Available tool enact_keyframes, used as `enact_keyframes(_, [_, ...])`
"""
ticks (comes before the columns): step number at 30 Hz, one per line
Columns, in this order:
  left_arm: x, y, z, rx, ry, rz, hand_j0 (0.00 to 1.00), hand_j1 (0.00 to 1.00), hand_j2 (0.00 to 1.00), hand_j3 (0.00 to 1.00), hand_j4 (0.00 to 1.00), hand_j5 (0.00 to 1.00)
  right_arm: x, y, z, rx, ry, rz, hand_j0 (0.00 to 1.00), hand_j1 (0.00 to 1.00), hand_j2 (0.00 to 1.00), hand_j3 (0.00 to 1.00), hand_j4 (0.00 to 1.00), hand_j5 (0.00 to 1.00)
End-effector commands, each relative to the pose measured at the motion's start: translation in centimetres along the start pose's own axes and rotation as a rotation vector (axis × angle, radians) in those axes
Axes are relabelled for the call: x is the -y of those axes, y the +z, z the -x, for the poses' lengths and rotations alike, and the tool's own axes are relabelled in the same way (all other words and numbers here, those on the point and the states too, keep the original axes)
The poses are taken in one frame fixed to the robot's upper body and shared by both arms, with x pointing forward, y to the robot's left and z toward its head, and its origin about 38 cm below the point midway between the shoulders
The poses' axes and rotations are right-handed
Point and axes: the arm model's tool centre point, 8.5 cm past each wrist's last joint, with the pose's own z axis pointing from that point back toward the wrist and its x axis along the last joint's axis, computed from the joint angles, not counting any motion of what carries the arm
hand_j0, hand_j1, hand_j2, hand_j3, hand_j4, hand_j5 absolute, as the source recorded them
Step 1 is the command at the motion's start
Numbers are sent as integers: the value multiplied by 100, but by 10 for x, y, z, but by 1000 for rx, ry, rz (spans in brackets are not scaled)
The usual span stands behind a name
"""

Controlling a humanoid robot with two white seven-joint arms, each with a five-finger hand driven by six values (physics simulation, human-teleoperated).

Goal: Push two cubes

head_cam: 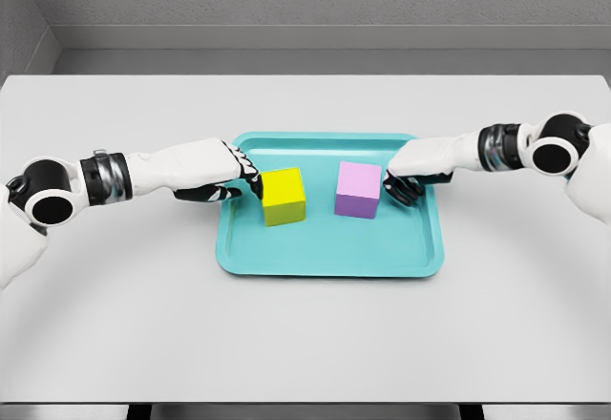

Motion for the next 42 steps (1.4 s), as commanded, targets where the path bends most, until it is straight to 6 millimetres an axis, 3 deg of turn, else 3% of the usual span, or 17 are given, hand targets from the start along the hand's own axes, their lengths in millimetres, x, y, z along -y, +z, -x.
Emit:
enact_keyframes(1, [-1,1,0,0,6,-6,47,47,47,47,47,47,-5,-3,8,-49,38,-26,10,10,10,10,10,10])
enact_keyframes(9, [-6,11,-1,-1,-12,-7,47,47,47,47,47,47,3,-9,3,-39,52,-20,10,10,10,10,10,10])
enact_keyframes(11, [-9,28,4,-30,-33,9,47,47,47,47,47,47,6,-11,2,-41,66,-23,10,10,10,10,10,10])
enact_keyframes(15, [-9,30,7,-37,-25,5,47,47,47,47,47,47,7,-15,0,-35,72,-24,10,10,10,10,10,10])
enact_keyframes(18, [2,20,13,-46,13,13,47,47,47,47,47,47,10,-19,-4,-24,76,-18,10,10,10,10,10,10])
enact_keyframes(26, [4,13,13,-40,24,10,47,47,47,47,47,47,13,-26,-10,-6,84,-14,11,11,11,11,11,11])
enact_keyframes(32, [4,-3,9,-17,34,6,47,47,47,47,47,47,9,-19,1,-38,64,-25,11,11,11,11,11,11])
enact_keyframes(37, [11,-5,9,-17,43,22,47,47,47,47,47,47,2,-18,1,-37,73,-49,11,11,11,11,11,11])
enact_keyframes(42, [17,-4,15,-32,62,31,47,47,47,47,47,47,1,-12,-15,-1,134,-67,11,11,11,11,11,11])
